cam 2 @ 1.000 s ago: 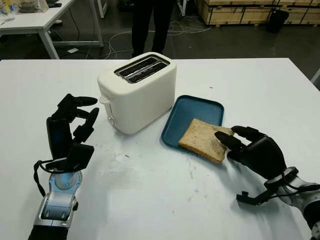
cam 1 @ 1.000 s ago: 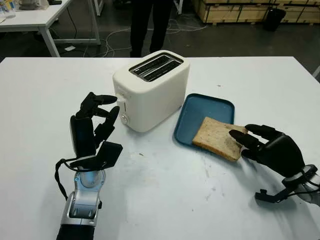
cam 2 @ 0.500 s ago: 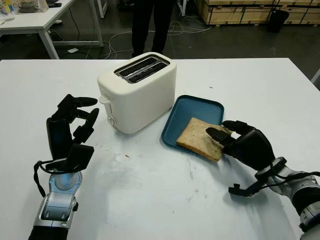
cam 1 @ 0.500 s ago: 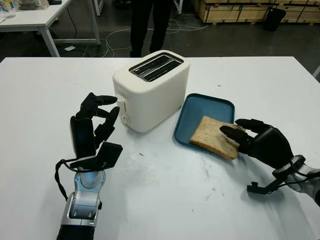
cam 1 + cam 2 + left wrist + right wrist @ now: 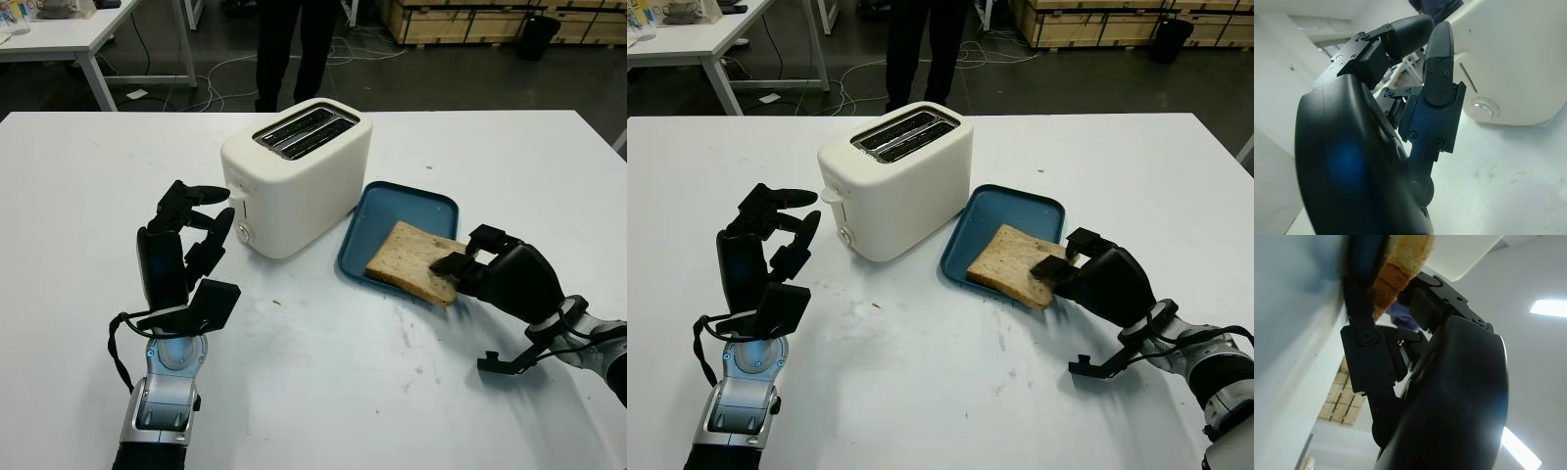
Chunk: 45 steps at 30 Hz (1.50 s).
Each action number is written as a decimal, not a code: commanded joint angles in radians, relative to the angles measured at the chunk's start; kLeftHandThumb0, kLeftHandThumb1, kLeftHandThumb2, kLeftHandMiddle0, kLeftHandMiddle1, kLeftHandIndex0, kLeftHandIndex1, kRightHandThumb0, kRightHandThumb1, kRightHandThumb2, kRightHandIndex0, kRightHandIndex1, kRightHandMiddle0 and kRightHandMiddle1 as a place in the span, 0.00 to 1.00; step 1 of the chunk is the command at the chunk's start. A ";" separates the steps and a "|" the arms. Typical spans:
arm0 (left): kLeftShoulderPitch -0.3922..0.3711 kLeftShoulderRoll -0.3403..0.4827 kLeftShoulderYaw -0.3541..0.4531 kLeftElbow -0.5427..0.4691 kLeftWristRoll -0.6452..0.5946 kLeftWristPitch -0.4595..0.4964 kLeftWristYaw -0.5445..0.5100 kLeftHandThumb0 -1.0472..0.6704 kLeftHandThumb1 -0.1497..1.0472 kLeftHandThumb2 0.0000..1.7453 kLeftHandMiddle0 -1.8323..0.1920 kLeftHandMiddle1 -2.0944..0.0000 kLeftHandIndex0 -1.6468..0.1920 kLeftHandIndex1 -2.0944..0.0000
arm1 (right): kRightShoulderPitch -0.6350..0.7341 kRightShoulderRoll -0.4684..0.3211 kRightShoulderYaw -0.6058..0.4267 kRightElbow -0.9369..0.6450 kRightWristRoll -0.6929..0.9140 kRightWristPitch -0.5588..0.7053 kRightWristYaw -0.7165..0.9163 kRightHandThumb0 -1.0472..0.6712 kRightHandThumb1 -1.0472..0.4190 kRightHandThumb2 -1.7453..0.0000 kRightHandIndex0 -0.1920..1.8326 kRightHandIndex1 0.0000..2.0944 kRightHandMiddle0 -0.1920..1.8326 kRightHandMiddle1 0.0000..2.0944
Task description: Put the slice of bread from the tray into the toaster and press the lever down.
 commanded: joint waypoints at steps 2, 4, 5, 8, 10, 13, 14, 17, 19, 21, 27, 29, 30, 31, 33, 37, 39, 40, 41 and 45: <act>0.001 0.003 -0.001 -0.009 -0.006 -0.011 -0.006 0.35 0.89 0.13 0.60 0.29 0.56 0.51 | 0.012 -0.001 -0.014 0.005 0.026 -0.026 -0.025 0.37 0.09 0.77 0.44 0.83 0.30 0.83; 0.000 0.004 0.000 -0.008 -0.006 -0.013 -0.008 0.35 0.89 0.13 0.60 0.29 0.57 0.51 | 0.009 -0.010 -0.017 0.001 0.029 -0.034 -0.031 0.37 0.09 0.79 0.44 0.83 0.29 0.83; 0.000 0.004 0.000 -0.008 -0.004 -0.013 -0.007 0.35 0.89 0.13 0.60 0.29 0.57 0.51 | 0.006 -0.014 -0.019 -0.002 0.030 -0.039 -0.030 0.38 0.09 0.79 0.44 0.83 0.29 0.83; -0.001 0.002 0.000 -0.010 -0.006 -0.011 -0.009 0.34 0.89 0.14 0.60 0.28 0.57 0.50 | 0.002 -0.034 -0.026 -0.022 0.032 -0.053 -0.007 0.38 0.09 0.80 0.43 0.83 0.29 0.83; -0.002 0.001 -0.001 -0.011 -0.001 -0.006 -0.006 0.35 0.89 0.13 0.60 0.28 0.57 0.50 | -0.001 -0.048 -0.035 -0.042 0.033 -0.060 -0.007 0.38 0.09 0.82 0.43 0.83 0.30 0.82; -0.004 0.003 -0.001 -0.009 0.001 -0.007 -0.007 0.34 0.89 0.14 0.59 0.29 0.57 0.50 | -0.004 -0.062 -0.060 -0.067 0.051 -0.102 -0.017 0.39 0.09 0.83 0.42 0.83 0.28 0.82; -0.005 0.004 -0.001 -0.008 0.001 -0.009 -0.007 0.34 0.89 0.14 0.59 0.28 0.57 0.50 | -0.003 -0.068 -0.076 -0.081 0.066 -0.121 -0.001 0.39 0.09 0.81 0.41 0.83 0.27 0.83; -0.008 0.005 -0.001 -0.001 -0.005 -0.015 -0.009 0.34 0.89 0.14 0.59 0.28 0.57 0.50 | 0.006 -0.091 -0.148 -0.145 0.170 -0.208 0.117 0.39 0.09 0.77 0.42 0.83 0.27 0.83; -0.007 0.002 -0.001 -0.001 -0.015 -0.016 -0.015 0.35 0.89 0.13 0.60 0.28 0.57 0.50 | 0.017 -0.105 -0.201 -0.197 0.256 -0.259 0.227 0.39 0.09 0.74 0.42 0.83 0.27 0.83; -0.006 0.000 -0.003 0.000 -0.015 -0.016 -0.015 0.35 0.89 0.13 0.60 0.28 0.57 0.50 | 0.027 -0.109 -0.255 -0.244 0.327 -0.288 0.318 0.39 0.09 0.73 0.42 0.83 0.27 0.83; -0.002 -0.005 -0.006 -0.004 0.000 -0.011 -0.007 0.35 0.89 0.14 0.60 0.29 0.57 0.50 | -0.022 -0.090 -0.373 -0.260 0.476 -0.378 0.520 0.42 0.09 0.76 0.39 0.83 0.29 0.80; -0.001 -0.005 -0.006 -0.003 0.003 -0.012 -0.006 0.35 0.89 0.14 0.60 0.29 0.57 0.50 | -0.040 -0.080 -0.402 -0.253 0.516 -0.389 0.591 0.42 0.09 0.76 0.38 0.83 0.27 0.82; -0.001 -0.004 -0.006 -0.003 0.005 -0.012 -0.005 0.35 0.89 0.14 0.60 0.29 0.57 0.50 | -0.050 -0.077 -0.414 -0.249 0.546 -0.391 0.645 0.42 0.09 0.77 0.39 0.83 0.27 0.82; -0.001 -0.004 -0.005 -0.001 0.004 -0.015 -0.005 0.35 0.89 0.14 0.60 0.29 0.57 0.50 | -0.060 -0.075 -0.422 -0.247 0.580 -0.386 0.712 0.41 0.09 0.76 0.38 0.83 0.28 0.80; 0.000 -0.006 -0.005 0.000 0.001 -0.015 -0.004 0.35 0.89 0.14 0.60 0.29 0.57 0.50 | -0.071 -0.075 -0.436 -0.255 0.618 -0.366 0.818 0.39 0.09 0.74 0.38 0.83 0.29 0.77; 0.001 -0.005 -0.004 -0.001 0.003 -0.016 -0.001 0.35 0.89 0.14 0.60 0.28 0.57 0.50 | -0.073 -0.077 -0.444 -0.301 0.547 -0.320 0.885 0.39 0.09 0.74 0.39 0.83 0.33 0.70; 0.001 -0.004 -0.003 0.000 0.005 -0.016 0.001 0.35 0.89 0.14 0.60 0.28 0.57 0.50 | -0.060 -0.071 -0.451 -0.327 0.527 -0.301 0.895 0.39 0.09 0.75 0.39 0.83 0.32 0.74; 0.001 -0.004 -0.003 0.000 0.005 -0.016 0.002 0.34 0.89 0.14 0.60 0.28 0.57 0.50 | -0.052 -0.069 -0.454 -0.338 0.521 -0.290 0.901 0.39 0.09 0.75 0.39 0.83 0.32 0.75; 0.002 -0.004 -0.002 -0.001 0.008 -0.014 0.004 0.34 0.89 0.14 0.60 0.28 0.57 0.50 | -0.045 -0.067 -0.456 -0.347 0.524 -0.281 0.915 0.38 0.09 0.75 0.39 0.83 0.31 0.76; 0.004 -0.002 -0.002 -0.003 0.012 -0.013 0.007 0.34 0.89 0.14 0.60 0.28 0.57 0.50 | 0.000 -0.065 -0.471 -0.411 0.609 -0.201 1.097 0.37 0.09 0.70 0.38 0.83 0.26 0.83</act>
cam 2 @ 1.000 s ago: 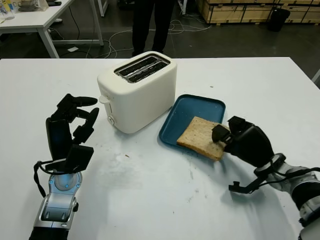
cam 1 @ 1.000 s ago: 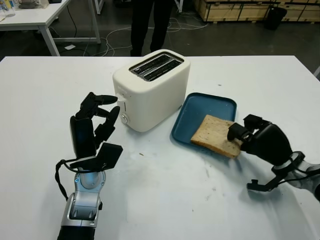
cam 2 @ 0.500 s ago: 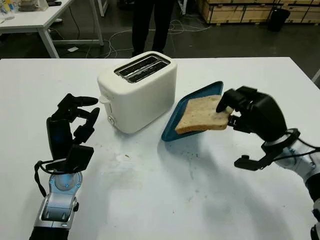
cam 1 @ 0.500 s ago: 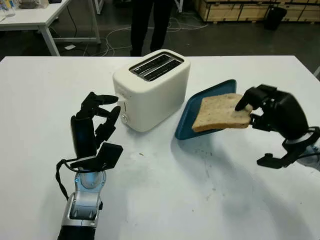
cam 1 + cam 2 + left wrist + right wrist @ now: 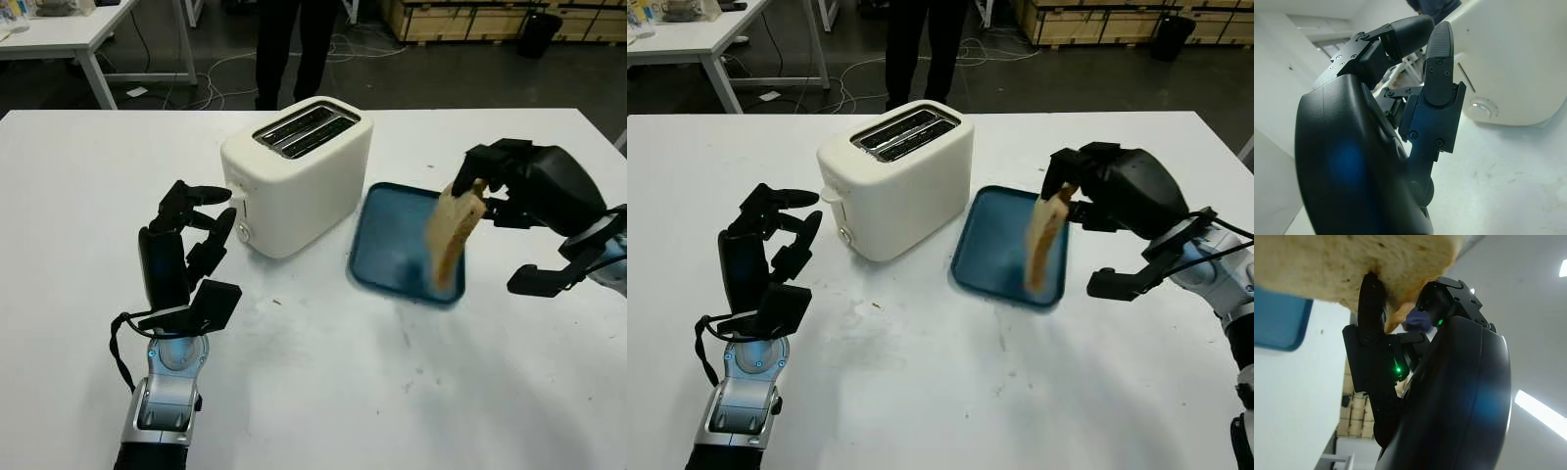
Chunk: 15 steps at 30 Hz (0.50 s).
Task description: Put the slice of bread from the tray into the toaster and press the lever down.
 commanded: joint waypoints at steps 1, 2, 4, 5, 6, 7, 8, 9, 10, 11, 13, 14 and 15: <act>0.005 0.003 0.000 -0.006 0.012 -0.005 0.008 0.34 0.89 0.14 0.60 0.28 0.57 0.50 | 0.027 0.007 -0.014 -0.023 0.034 0.031 0.059 0.37 0.09 0.71 0.39 0.83 0.27 0.83; 0.005 0.000 0.000 -0.009 0.009 0.000 0.006 0.34 0.89 0.14 0.60 0.28 0.57 0.50 | 0.038 0.008 -0.010 -0.031 0.036 0.047 0.095 0.38 0.09 0.72 0.39 0.83 0.28 0.83; 0.006 -0.001 0.000 -0.010 0.002 -0.004 0.003 0.35 0.89 0.14 0.60 0.28 0.57 0.51 | 0.059 0.007 -0.005 -0.052 0.046 0.078 0.166 0.39 0.09 0.72 0.39 0.83 0.29 0.83; 0.006 0.000 0.001 -0.009 0.001 -0.007 0.003 0.35 0.89 0.14 0.60 0.28 0.57 0.51 | 0.066 0.008 -0.007 -0.060 0.049 0.086 0.188 0.40 0.09 0.72 0.39 0.83 0.29 0.82; 0.005 0.002 0.001 -0.008 0.000 -0.009 0.003 0.35 0.89 0.14 0.60 0.28 0.57 0.50 | 0.074 0.010 -0.010 -0.067 0.047 0.095 0.201 0.40 0.09 0.72 0.39 0.83 0.30 0.81; 0.003 0.002 0.002 -0.006 -0.002 -0.011 0.003 0.35 0.89 0.14 0.60 0.28 0.57 0.50 | 0.080 0.011 -0.015 -0.073 0.046 0.101 0.208 0.40 0.09 0.71 0.39 0.83 0.29 0.82; 0.003 0.002 0.003 -0.005 -0.004 -0.012 0.003 0.35 0.89 0.14 0.60 0.28 0.57 0.50 | 0.083 0.012 -0.021 -0.078 0.046 0.104 0.214 0.40 0.09 0.71 0.38 0.83 0.28 0.83; 0.002 0.001 0.002 -0.005 -0.005 -0.012 0.003 0.35 0.89 0.14 0.60 0.28 0.57 0.50 | 0.083 0.015 -0.028 -0.078 0.057 0.105 0.222 0.41 0.09 0.70 0.38 0.83 0.27 0.83; 0.002 0.001 0.002 -0.004 -0.005 -0.015 0.004 0.36 0.89 0.13 0.60 0.28 0.57 0.50 | 0.080 0.019 -0.034 -0.076 0.060 0.102 0.222 0.40 0.09 0.69 0.38 0.83 0.26 0.83; 0.002 0.001 0.001 -0.004 -0.002 -0.014 0.006 0.36 0.89 0.13 0.60 0.28 0.57 0.50 | 0.073 0.023 -0.039 -0.067 0.065 0.094 0.222 0.40 0.09 0.68 0.38 0.83 0.26 0.83; 0.004 0.000 0.001 -0.006 0.004 -0.006 0.008 0.36 0.89 0.13 0.60 0.27 0.57 0.50 | 0.052 0.028 -0.048 -0.042 0.078 0.071 0.228 0.40 0.09 0.68 0.37 0.83 0.25 0.83; 0.005 -0.001 0.000 -0.009 0.008 0.000 0.009 0.36 0.89 0.13 0.60 0.27 0.57 0.50 | 0.038 0.029 -0.051 -0.032 0.085 0.066 0.235 0.40 0.09 0.68 0.37 0.83 0.24 0.83; 0.005 0.000 0.000 -0.009 0.009 -0.001 0.008 0.36 0.89 0.13 0.60 0.27 0.57 0.50 | 0.025 0.029 -0.055 -0.024 0.090 0.059 0.237 0.40 0.09 0.67 0.37 0.83 0.24 0.83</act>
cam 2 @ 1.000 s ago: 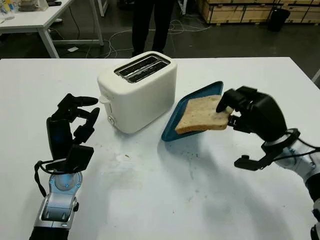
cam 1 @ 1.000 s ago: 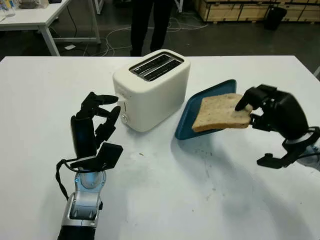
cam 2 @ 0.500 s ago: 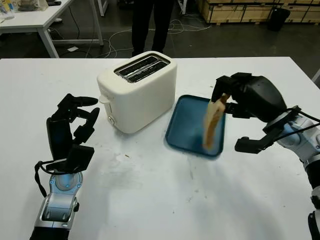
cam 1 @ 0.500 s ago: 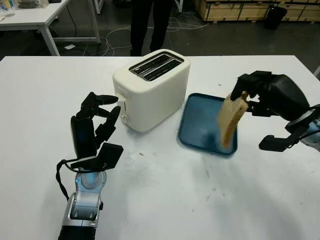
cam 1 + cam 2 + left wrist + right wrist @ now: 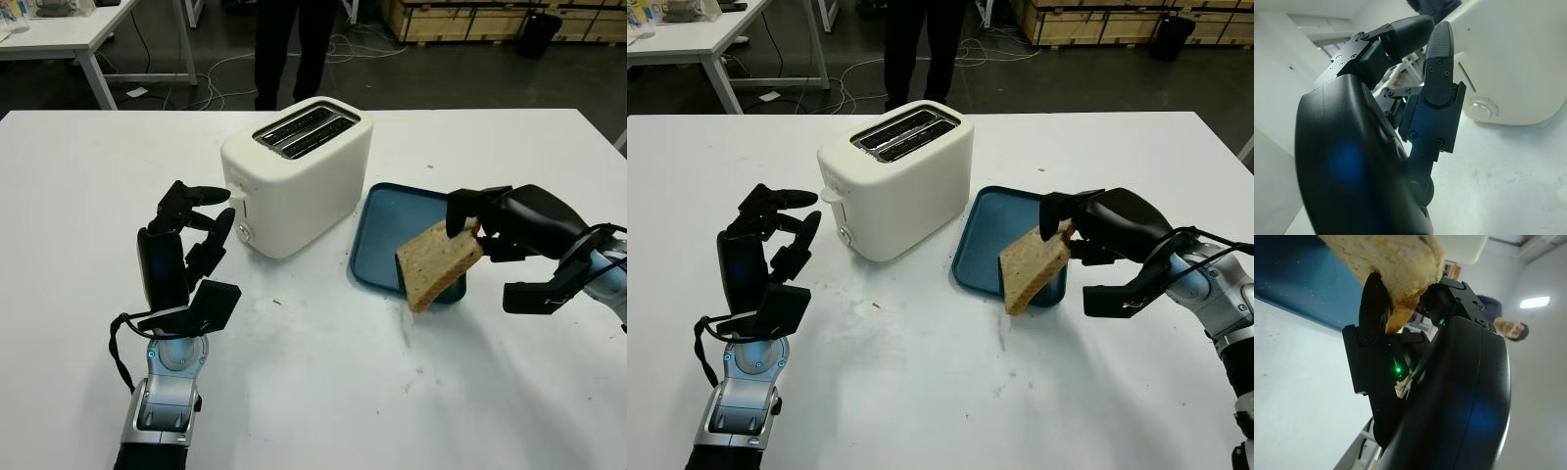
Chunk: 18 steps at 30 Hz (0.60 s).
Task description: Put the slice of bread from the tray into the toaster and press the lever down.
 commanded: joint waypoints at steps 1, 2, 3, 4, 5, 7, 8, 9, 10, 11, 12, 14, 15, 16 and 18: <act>0.003 0.001 -0.001 -0.008 0.007 -0.004 0.007 0.36 0.89 0.13 0.60 0.27 0.57 0.50 | -0.053 0.003 -0.024 0.015 0.021 -0.023 0.000 0.39 0.09 0.67 0.37 0.83 0.24 0.83; 0.002 0.000 0.000 -0.008 0.004 -0.007 0.006 0.36 0.89 0.14 0.60 0.27 0.57 0.50 | -0.076 -0.004 -0.028 0.011 0.013 -0.018 0.000 0.39 0.09 0.67 0.37 0.83 0.24 0.83; 0.003 -0.001 0.000 -0.007 0.002 -0.009 0.006 0.36 0.89 0.14 0.60 0.27 0.57 0.50 | -0.092 -0.008 -0.031 0.007 0.009 -0.011 0.002 0.39 0.09 0.66 0.38 0.83 0.25 0.83; 0.003 -0.001 -0.001 -0.008 0.002 -0.009 0.006 0.36 0.89 0.14 0.60 0.27 0.57 0.50 | -0.114 -0.006 -0.041 0.002 0.022 0.006 0.014 0.38 0.09 0.67 0.39 0.83 0.26 0.83; 0.003 -0.002 -0.001 -0.008 0.000 -0.011 0.005 0.36 0.89 0.14 0.60 0.27 0.57 0.50 | -0.135 -0.003 -0.049 -0.002 0.027 0.016 0.018 0.39 0.09 0.68 0.39 0.83 0.27 0.81; 0.005 -0.002 -0.001 -0.007 0.001 -0.012 0.006 0.36 0.89 0.14 0.61 0.27 0.57 0.50 | -0.190 0.001 -0.061 0.016 0.007 -0.005 -0.021 0.40 0.09 0.72 0.39 0.83 0.30 0.78; 0.005 -0.003 0.000 -0.007 -0.001 -0.011 0.006 0.36 0.89 0.13 0.61 0.27 0.57 0.50 | -0.215 0.000 -0.061 0.028 -0.005 -0.016 -0.034 0.41 0.09 0.74 0.39 0.83 0.32 0.73; 0.007 -0.003 -0.001 -0.009 0.001 -0.009 0.007 0.36 0.89 0.13 0.61 0.27 0.57 0.50 | -0.247 0.001 -0.060 0.046 -0.017 -0.027 -0.052 0.41 0.09 0.75 0.39 0.83 0.34 0.71; 0.008 -0.003 -0.001 -0.010 0.005 -0.006 0.008 0.36 0.89 0.13 0.61 0.27 0.57 0.50 | -0.278 0.001 -0.057 0.060 -0.019 -0.026 -0.049 0.42 0.09 0.77 0.40 0.83 0.37 0.67; 0.009 -0.004 -0.001 -0.011 0.008 -0.003 0.010 0.36 0.89 0.13 0.61 0.28 0.57 0.50 | -0.314 0.005 -0.057 0.076 -0.016 -0.031 -0.050 0.41 0.09 0.77 0.40 0.83 0.38 0.66; 0.009 -0.004 -0.001 -0.011 0.010 -0.001 0.012 0.36 0.89 0.13 0.60 0.28 0.57 0.50 | -0.343 0.008 -0.055 0.091 -0.015 -0.037 -0.051 0.41 0.09 0.78 0.40 0.83 0.39 0.67; 0.009 -0.003 -0.001 -0.009 0.002 -0.009 0.008 0.36 0.89 0.13 0.60 0.28 0.57 0.50 | -0.404 0.009 -0.056 0.091 0.009 -0.008 0.000 0.41 0.09 0.79 0.40 0.82 0.41 0.59; 0.009 -0.003 -0.001 -0.008 -0.002 -0.011 0.006 0.36 0.89 0.13 0.60 0.27 0.57 0.50 | -0.440 0.012 -0.055 0.104 0.019 -0.012 0.016 0.42 0.09 0.81 0.45 0.65 0.46 0.38; 0.009 -0.003 -0.001 -0.008 -0.004 -0.010 0.005 0.36 0.89 0.14 0.60 0.27 0.57 0.50 | -0.481 0.019 -0.056 0.115 0.031 -0.002 0.041 0.43 0.09 0.82 0.48 0.63 0.52 0.29; 0.009 -0.003 -0.001 -0.010 -0.004 -0.008 0.004 0.37 0.89 0.13 0.61 0.27 0.58 0.50 | -0.550 0.034 -0.054 0.123 0.043 0.033 0.090 0.42 0.09 0.82 0.45 0.75 0.50 0.46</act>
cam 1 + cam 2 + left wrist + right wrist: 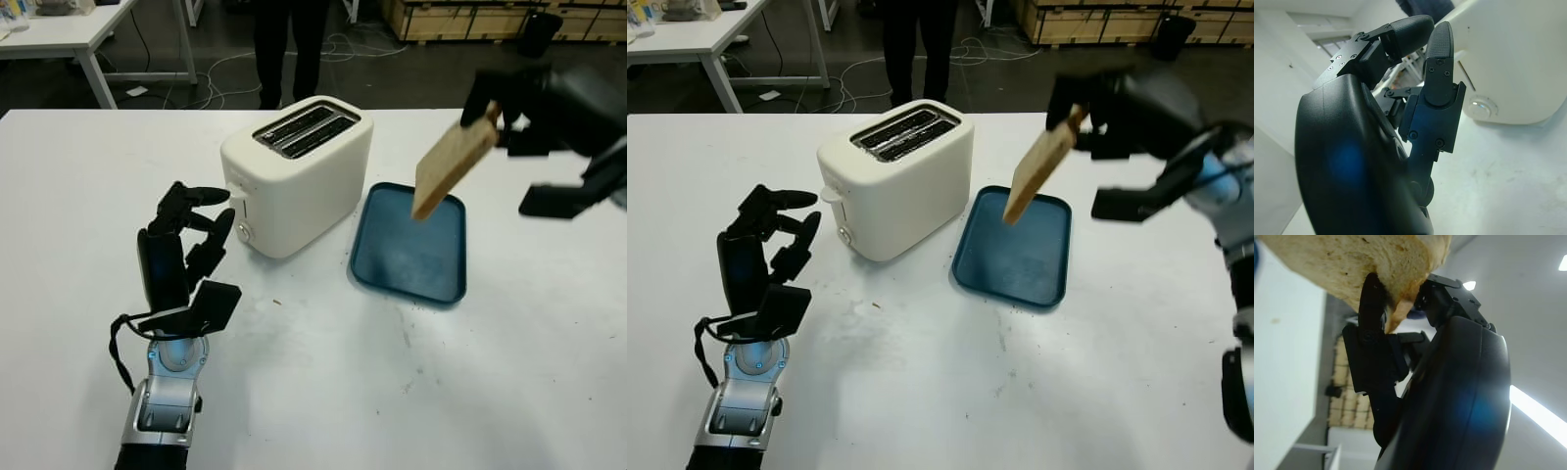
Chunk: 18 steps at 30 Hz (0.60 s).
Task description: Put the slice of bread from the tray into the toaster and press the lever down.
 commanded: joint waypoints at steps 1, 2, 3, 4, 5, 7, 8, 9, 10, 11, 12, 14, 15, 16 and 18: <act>0.004 0.000 -0.002 -0.008 -0.002 -0.010 0.000 0.37 0.89 0.13 0.61 0.27 0.58 0.50 | -0.090 0.024 -0.001 0.002 0.035 0.052 0.049 0.42 0.09 0.82 0.45 0.78 0.47 0.55; 0.003 0.000 -0.003 -0.007 0.002 -0.011 0.002 0.37 0.89 0.13 0.61 0.27 0.58 0.50 | -0.131 0.035 0.004 -0.001 0.035 0.084 0.083 0.41 0.09 0.82 0.45 0.81 0.45 0.62; 0.002 0.000 -0.003 -0.005 0.003 -0.013 0.004 0.36 0.89 0.13 0.61 0.27 0.57 0.50 | -0.172 0.046 0.008 -0.004 0.040 0.113 0.123 0.41 0.09 0.83 0.47 0.82 0.44 0.66; 0.002 0.000 -0.004 -0.005 0.004 -0.013 0.004 0.36 0.89 0.13 0.60 0.27 0.57 0.50 | -0.214 0.059 0.014 -0.001 0.043 0.141 0.160 0.41 0.09 0.84 0.48 0.83 0.45 0.66; 0.002 -0.001 -0.004 -0.006 0.005 -0.011 0.004 0.36 0.89 0.13 0.60 0.27 0.57 0.50 | -0.246 0.070 0.021 -0.006 0.036 0.177 0.186 0.40 0.09 0.84 0.49 0.83 0.45 0.68; 0.005 -0.002 -0.004 -0.010 0.008 -0.002 0.004 0.36 0.89 0.14 0.60 0.27 0.57 0.50 | -0.313 0.098 0.042 0.000 0.017 0.240 0.227 0.39 0.09 0.85 0.52 0.83 0.46 0.74; 0.006 -0.002 -0.004 -0.012 0.007 -0.001 0.003 0.36 0.89 0.14 0.60 0.27 0.57 0.50 | -0.347 0.114 0.057 0.007 0.005 0.267 0.245 0.38 0.09 0.85 0.54 0.83 0.48 0.76; 0.007 -0.003 -0.004 -0.014 0.006 0.000 0.002 0.36 0.89 0.14 0.60 0.28 0.57 0.50 | -0.373 0.125 0.070 0.014 -0.004 0.284 0.258 0.38 0.09 0.85 0.56 0.83 0.50 0.76; 0.007 -0.004 -0.004 -0.014 0.004 -0.001 0.003 0.36 0.89 0.14 0.60 0.28 0.57 0.50 | -0.403 0.140 0.090 0.021 -0.024 0.313 0.272 0.38 0.09 0.85 0.57 0.83 0.51 0.74; 0.008 -0.005 -0.004 -0.015 0.003 -0.001 0.003 0.36 0.89 0.13 0.61 0.28 0.58 0.50 | -0.438 0.157 0.113 0.035 -0.047 0.341 0.285 0.37 0.09 0.84 0.59 0.79 0.53 0.66; 0.009 -0.006 -0.004 -0.016 0.005 0.000 0.004 0.36 0.89 0.13 0.61 0.28 0.58 0.50 | -0.469 0.174 0.134 0.047 -0.069 0.369 0.296 0.37 0.09 0.83 0.59 0.79 0.53 0.66; 0.010 -0.009 -0.005 -0.018 0.009 0.004 0.006 0.36 0.89 0.13 0.61 0.28 0.58 0.50 | -0.521 0.207 0.169 0.069 -0.108 0.416 0.308 0.37 0.09 0.82 0.60 0.82 0.48 0.67; 0.011 -0.010 -0.005 -0.018 0.011 0.004 0.007 0.36 0.89 0.13 0.61 0.28 0.58 0.50 | -0.540 0.223 0.183 0.075 -0.124 0.438 0.311 0.37 0.09 0.82 0.60 0.82 0.45 0.58; 0.011 -0.010 -0.006 -0.017 0.010 0.001 0.006 0.37 0.89 0.13 0.61 0.28 0.58 0.50 | -0.558 0.242 0.197 0.085 -0.137 0.455 0.310 0.37 0.09 0.82 0.59 0.82 0.49 0.43; 0.011 -0.010 -0.007 -0.016 0.009 -0.003 0.005 0.37 0.89 0.13 0.61 0.27 0.58 0.50 | -0.586 0.275 0.215 0.107 -0.152 0.479 0.306 0.38 0.09 0.81 0.58 0.82 0.55 0.38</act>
